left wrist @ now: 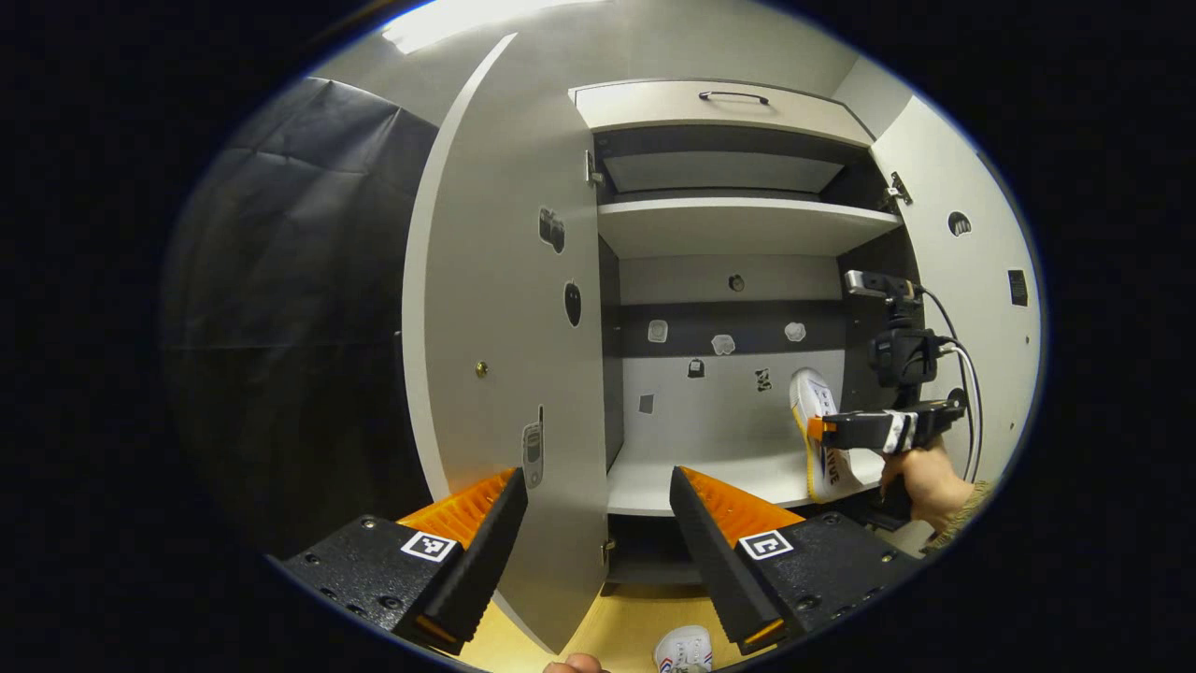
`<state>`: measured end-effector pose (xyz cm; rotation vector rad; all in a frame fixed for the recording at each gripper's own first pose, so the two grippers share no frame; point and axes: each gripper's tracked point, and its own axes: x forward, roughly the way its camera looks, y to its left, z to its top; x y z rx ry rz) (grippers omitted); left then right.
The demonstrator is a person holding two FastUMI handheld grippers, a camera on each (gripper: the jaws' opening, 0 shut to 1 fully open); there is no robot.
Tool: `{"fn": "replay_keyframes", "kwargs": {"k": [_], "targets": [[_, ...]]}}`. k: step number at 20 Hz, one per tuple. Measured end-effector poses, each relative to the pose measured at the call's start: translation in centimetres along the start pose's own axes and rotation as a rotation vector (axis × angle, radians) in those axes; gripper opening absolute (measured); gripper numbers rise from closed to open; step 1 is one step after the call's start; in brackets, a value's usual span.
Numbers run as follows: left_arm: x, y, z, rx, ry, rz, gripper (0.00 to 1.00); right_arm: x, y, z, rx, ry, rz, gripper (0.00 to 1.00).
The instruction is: Grab one shoe with the right hand and put it into the shoe cabinet, grab the other shoe with the left hand and put it into the shoe cabinet; then close the right door with the right hand and the left door with the left hand.
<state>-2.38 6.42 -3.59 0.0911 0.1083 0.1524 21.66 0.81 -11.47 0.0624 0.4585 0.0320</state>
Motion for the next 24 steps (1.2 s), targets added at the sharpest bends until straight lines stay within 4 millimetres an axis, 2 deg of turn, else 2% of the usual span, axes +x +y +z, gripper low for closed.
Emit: {"fn": "replay_keyframes", "kwargs": {"k": [1,5,10,14,19,20,22,24], "targets": [[0.0,0.0,0.0,0.002,0.001,0.000,0.94,1.3,-0.3,-0.2,0.007,0.008,-0.005,0.00],[0.1,-0.1,0.0,0.005,0.001,-0.002,0.94,4.0,-0.8,-1.3,0.024,0.054,-0.008,0.00],[0.2,-0.2,0.0,0.007,0.002,-0.013,0.94,6.1,-0.5,-3.1,0.022,0.102,-0.009,0.00],[0.3,-0.2,0.0,0.003,0.001,-0.016,0.94,6.5,0.3,-4.3,0.016,0.134,0.006,0.00],[0.3,-0.3,0.1,-0.001,0.001,-0.022,0.94,6.6,0.8,-4.9,0.009,0.156,-0.001,0.02],[0.3,-0.3,0.1,-0.001,0.002,-0.022,0.94,6.4,1.1,-5.0,0.011,0.159,0.007,0.07],[0.3,-0.2,0.2,-0.001,-0.001,-0.021,0.94,5.9,1.4,-4.5,0.002,0.146,0.014,0.12],[0.1,-0.2,0.4,-0.001,-0.008,-0.021,0.94,4.5,1.3,-2.9,-0.012,0.097,0.007,0.13]]}}
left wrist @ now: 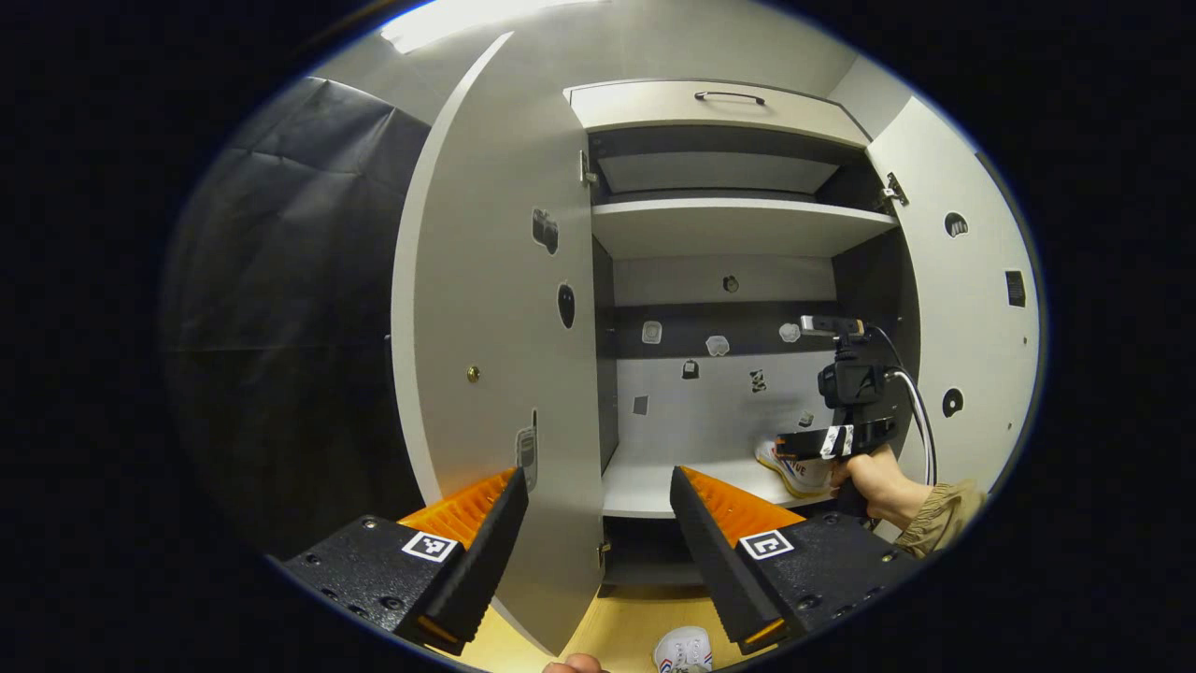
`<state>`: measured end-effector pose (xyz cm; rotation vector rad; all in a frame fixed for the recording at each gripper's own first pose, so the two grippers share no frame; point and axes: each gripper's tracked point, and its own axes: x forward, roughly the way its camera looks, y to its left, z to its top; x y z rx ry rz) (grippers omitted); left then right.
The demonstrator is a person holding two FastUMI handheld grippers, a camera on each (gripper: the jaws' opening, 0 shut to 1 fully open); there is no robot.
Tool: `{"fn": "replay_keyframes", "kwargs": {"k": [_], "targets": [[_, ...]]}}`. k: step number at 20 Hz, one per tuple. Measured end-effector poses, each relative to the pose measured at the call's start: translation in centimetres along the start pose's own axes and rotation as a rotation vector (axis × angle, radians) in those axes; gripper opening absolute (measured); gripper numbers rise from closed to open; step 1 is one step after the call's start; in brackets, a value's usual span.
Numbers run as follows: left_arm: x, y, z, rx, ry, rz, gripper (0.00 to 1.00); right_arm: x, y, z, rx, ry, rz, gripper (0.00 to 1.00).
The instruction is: Grab one shoe with the right hand and put it into the shoe cabinet, grab the other shoe with the left hand and put it into the shoe cabinet; then close the right door with the right hand and the left door with the left hand.
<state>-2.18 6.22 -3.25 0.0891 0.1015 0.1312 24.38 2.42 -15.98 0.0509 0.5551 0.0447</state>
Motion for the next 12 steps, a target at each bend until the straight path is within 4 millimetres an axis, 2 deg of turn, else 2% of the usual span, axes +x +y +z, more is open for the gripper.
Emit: {"fn": "replay_keyframes", "kwargs": {"k": [4,7,9,12], "targets": [[-0.5,0.0,0.3,-0.013,-0.013,0.000,0.94,-4.9,0.9,2.0,-0.004,-0.061,0.040,0.13],[-2.1,0.0,0.2,-0.022,-0.015,-0.009,0.94,-9.4,2.3,1.8,-0.026,-0.095,0.081,0.13],[-2.6,-0.1,0.2,-0.023,-0.019,-0.013,0.94,-12.2,3.9,0.2,-0.022,-0.089,0.122,0.13],[-3.6,0.0,0.5,-0.022,-0.030,-0.010,0.94,-15.3,6.0,-4.5,-0.003,-0.034,0.172,0.13]]}}
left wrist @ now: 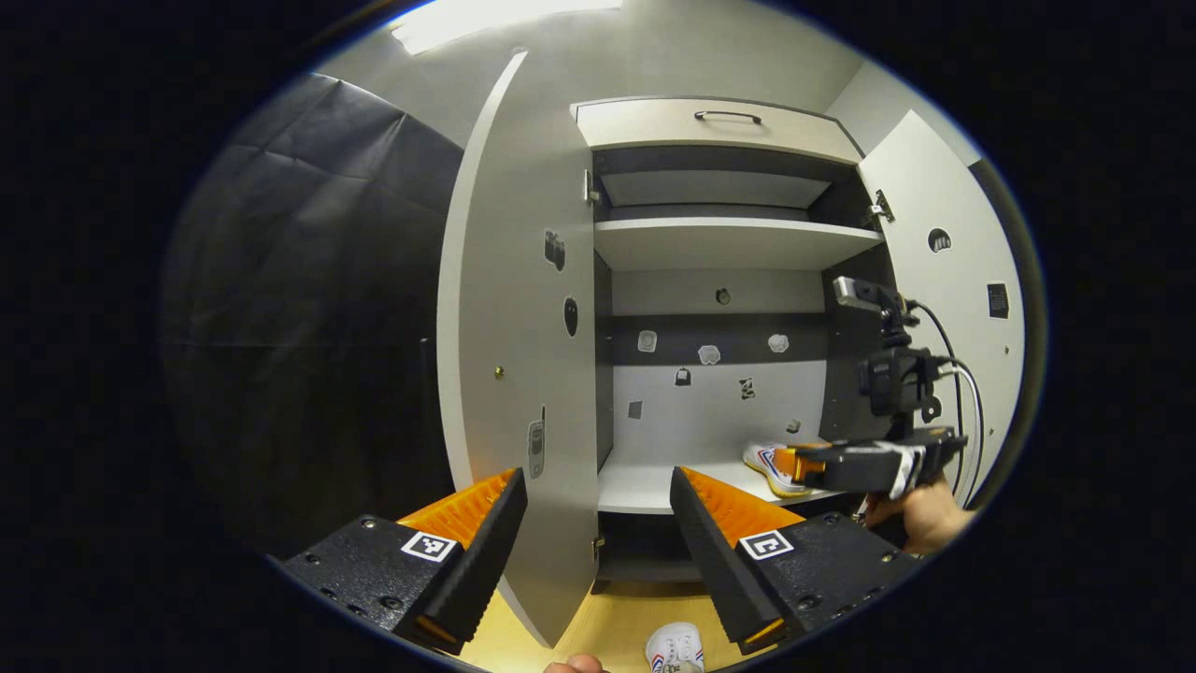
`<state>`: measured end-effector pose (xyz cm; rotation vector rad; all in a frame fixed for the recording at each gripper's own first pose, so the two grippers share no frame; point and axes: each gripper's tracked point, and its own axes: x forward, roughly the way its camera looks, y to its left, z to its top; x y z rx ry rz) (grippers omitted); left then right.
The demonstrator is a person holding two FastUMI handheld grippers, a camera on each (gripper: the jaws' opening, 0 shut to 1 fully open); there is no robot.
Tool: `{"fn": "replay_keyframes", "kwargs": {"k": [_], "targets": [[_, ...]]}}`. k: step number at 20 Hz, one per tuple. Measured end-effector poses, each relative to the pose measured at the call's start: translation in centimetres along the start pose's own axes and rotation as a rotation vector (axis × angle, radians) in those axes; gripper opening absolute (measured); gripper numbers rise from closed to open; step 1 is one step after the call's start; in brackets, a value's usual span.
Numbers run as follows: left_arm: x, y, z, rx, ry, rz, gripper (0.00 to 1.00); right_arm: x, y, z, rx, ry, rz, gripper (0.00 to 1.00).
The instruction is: Grab one shoe with the right hand and put it into the shoe cabinet, grab the other shoe with the left hand and put it into the shoe cabinet; then close the right door with the right hand and the left door with the left hand.
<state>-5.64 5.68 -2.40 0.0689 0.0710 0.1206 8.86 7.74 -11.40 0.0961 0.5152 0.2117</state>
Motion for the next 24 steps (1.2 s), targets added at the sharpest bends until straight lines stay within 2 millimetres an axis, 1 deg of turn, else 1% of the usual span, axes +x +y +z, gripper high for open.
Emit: {"fn": "replay_keyframes", "kwargs": {"k": [1,3,5,6,8,9,10,11,13,16,17,18,22,24], "targets": [[-0.2,0.1,0.1,0.001,-0.004,0.002,0.94,-0.6,0.8,-1.9,0.006,0.027,0.016,0.13],[-0.6,0.5,0.3,0.003,-0.010,0.012,0.94,-1.6,2.0,-6.4,0.015,0.102,0.039,0.13],[-0.9,0.8,0.4,0.004,-0.013,0.022,0.94,-2.7,2.8,-10.8,0.026,0.182,0.057,0.13],[-1.0,0.9,0.3,0.006,-0.013,0.024,0.94,-3.0,3.0,-12.7,0.031,0.211,0.062,0.13],[-1.2,1.1,-0.2,0.016,-0.008,0.030,0.94,-3.8,2.9,-15.5,0.039,0.251,0.063,0.13],[-1.3,0.9,-0.6,0.021,-0.006,0.028,0.94,-4.3,2.7,-16.3,0.042,0.260,0.060,0.13],[-1.4,0.7,-1.5,0.029,0.006,0.023,0.94,-4.7,2.5,-16.9,0.042,0.263,0.056,0.13],[-1.4,0.5,-2.4,0.041,0.018,0.016,0.94,-5.0,2.3,-17.1,0.041,0.259,0.051,0.13],[-1.7,-0.3,-5.3,0.071,0.064,-0.009,0.94,-5.9,1.8,-16.7,0.034,0.231,0.042,0.13],[-2.3,-1.5,-10.2,0.115,0.162,-0.058,0.96,-6.8,1.1,-15.5,0.031,0.189,0.032,0.13],[-2.2,-2.0,-11.9,0.120,0.196,-0.083,0.98,-7.0,0.8,-15.1,0.027,0.179,0.026,0.13],[-2.7,-2.6,-13.6,0.124,0.241,-0.108,0.98,-7.2,0.5,-14.6,0.023,0.166,0.020,0.13],[-3.1,-4.7,-19.6,0.069,0.402,-0.192,0.97,-7.9,-0.8,-12.9,0.002,0.120,-0.006,0.13],[-3.2,-5.6,-23.4,0.051,0.498,-0.221,0.98,-8.2,-1.3,-11.5,-0.005,0.088,-0.017,0.13]]}}
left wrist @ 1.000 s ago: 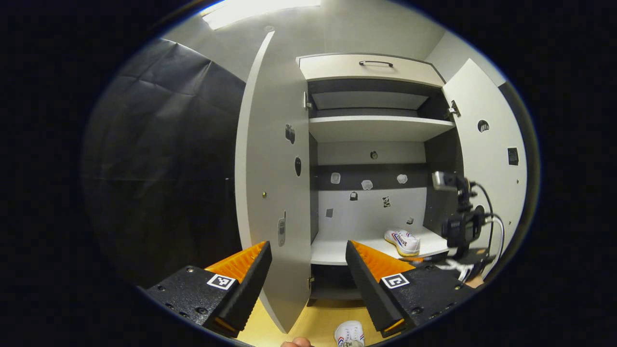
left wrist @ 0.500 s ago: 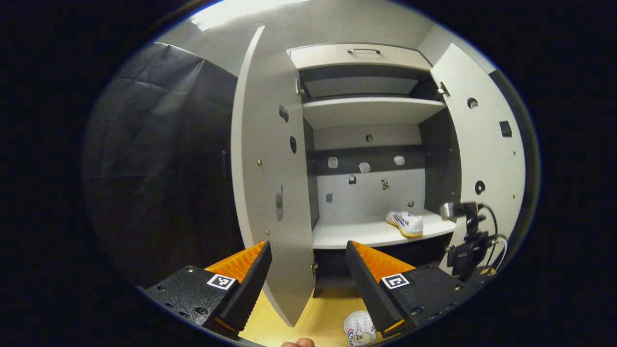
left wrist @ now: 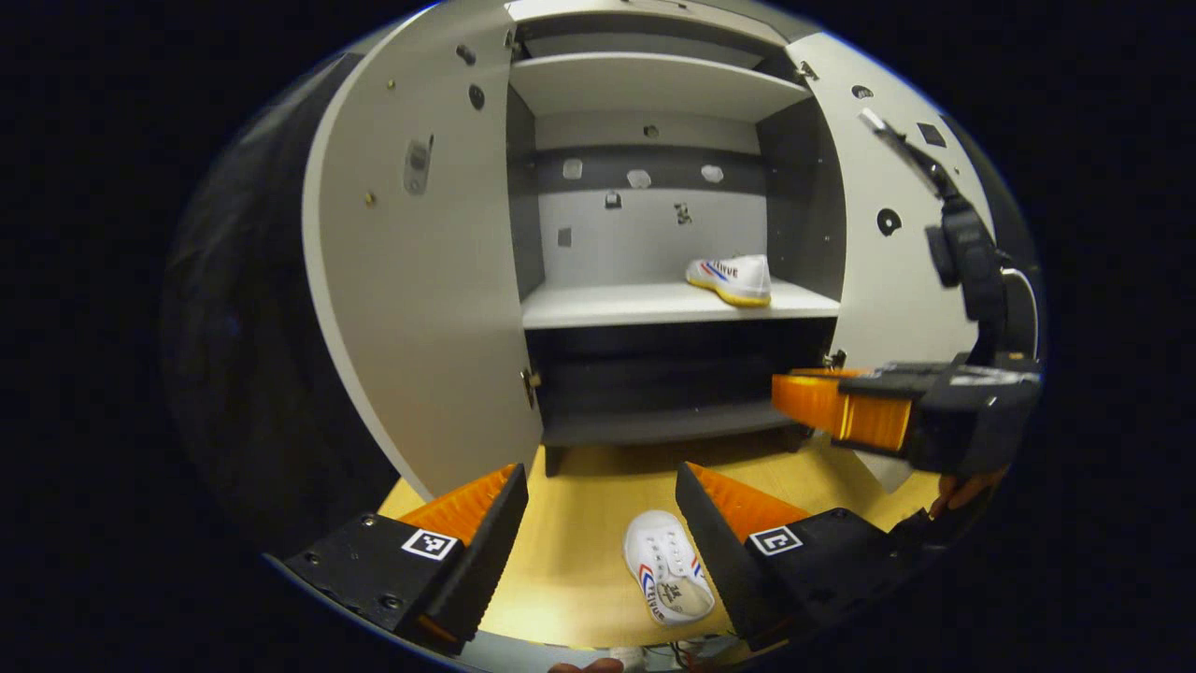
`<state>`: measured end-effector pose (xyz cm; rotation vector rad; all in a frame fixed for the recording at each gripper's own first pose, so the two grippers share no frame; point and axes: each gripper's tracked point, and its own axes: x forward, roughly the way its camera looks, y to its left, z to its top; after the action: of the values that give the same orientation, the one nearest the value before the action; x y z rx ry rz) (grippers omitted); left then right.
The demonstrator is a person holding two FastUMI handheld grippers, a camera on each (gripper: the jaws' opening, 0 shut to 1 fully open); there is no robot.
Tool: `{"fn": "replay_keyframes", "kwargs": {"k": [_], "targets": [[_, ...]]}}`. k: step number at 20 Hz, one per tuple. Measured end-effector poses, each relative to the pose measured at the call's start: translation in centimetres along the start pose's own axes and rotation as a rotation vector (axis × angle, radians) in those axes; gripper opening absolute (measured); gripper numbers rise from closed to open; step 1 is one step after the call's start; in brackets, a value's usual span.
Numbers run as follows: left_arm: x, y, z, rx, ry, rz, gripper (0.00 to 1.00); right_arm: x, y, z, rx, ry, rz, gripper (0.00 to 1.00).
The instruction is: Grab one shoe with the right hand and put it into the shoe cabinet, grab the other shoe with the left hand and put it into the shoe cabinet; then close the right door with the right hand and the left door with the left hand.
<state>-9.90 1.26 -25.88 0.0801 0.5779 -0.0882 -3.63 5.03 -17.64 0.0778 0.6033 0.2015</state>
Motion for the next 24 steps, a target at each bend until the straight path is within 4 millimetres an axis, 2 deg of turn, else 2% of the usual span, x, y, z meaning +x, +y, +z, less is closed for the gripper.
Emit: {"fn": "replay_keyframes", "kwargs": {"k": [3,5,8,12,16,18,19,20,24], "targets": [[3.9,-0.8,-5.0,0.015,0.142,-0.050,0.98,-0.8,-0.7,2.6,-0.012,-0.060,-0.017,0.13],[5.6,-1.0,-7.8,0.034,0.223,-0.076,0.96,-1.5,-1.0,4.4,-0.019,-0.106,-0.027,0.13],[7.1,-2.1,-11.4,0.029,0.366,-0.128,0.96,-2.8,-1.3,7.4,-0.034,-0.182,-0.043,0.13],[8.1,-3.1,-13.8,-0.029,0.479,-0.156,0.94,-5.1,-1.9,11.3,-0.065,-0.286,-0.076,0.13],[10.1,-2.9,-16.1,-0.041,0.526,-0.132,0.89,-7.2,-2.3,14.2,-0.066,-0.363,-0.104,0.13],[10.5,-2.5,-17.2,-0.044,0.561,-0.106,0.82,-7.8,-2.7,15.1,-0.058,-0.387,-0.117,0.13],[10.6,-2.5,-17.8,-0.055,0.579,-0.102,0.83,-8.1,-3.0,15.3,-0.057,-0.395,-0.123,0.13],[10.8,-2.7,-18.0,-0.073,0.589,-0.105,0.76,-8.2,-3.2,15.5,-0.056,-0.399,-0.131,0.13],[11.0,-3.0,-18.3,-0.108,0.598,-0.119,0.72,-8.6,-4.1,15.7,-0.039,-0.405,-0.151,0.13]]}}
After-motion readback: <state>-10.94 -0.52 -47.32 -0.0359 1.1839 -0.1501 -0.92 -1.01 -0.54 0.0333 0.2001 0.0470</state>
